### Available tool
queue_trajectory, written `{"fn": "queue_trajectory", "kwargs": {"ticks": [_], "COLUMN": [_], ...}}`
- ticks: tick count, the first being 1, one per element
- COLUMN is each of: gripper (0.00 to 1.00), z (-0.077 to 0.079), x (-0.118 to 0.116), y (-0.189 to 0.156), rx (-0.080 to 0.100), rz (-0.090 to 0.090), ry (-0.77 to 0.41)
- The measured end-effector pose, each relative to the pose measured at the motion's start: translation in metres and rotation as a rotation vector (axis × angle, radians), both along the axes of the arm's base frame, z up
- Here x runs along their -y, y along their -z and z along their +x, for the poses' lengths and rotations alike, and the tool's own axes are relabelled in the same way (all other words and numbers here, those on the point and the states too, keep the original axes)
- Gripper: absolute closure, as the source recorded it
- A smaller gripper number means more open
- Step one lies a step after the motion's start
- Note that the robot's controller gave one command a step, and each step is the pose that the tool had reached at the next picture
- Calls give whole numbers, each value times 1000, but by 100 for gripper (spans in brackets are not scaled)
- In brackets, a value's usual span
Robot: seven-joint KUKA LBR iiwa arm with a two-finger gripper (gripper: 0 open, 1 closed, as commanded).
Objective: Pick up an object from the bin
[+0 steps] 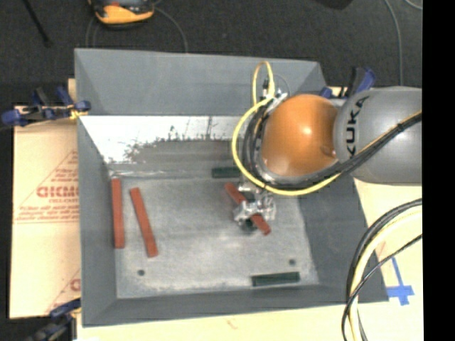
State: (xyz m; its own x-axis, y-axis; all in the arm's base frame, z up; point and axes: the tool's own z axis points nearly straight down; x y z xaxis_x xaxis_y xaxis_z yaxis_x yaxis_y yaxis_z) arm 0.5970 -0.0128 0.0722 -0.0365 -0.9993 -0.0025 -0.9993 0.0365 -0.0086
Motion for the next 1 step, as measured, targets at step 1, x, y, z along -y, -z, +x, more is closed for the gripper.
{"fn": "queue_trajectory", "kwargs": {"ticks": [1], "gripper": [100], "z": [0], "x": [0], "y": [0], "rx": [0], "rz": [0], "ry": [1]}}
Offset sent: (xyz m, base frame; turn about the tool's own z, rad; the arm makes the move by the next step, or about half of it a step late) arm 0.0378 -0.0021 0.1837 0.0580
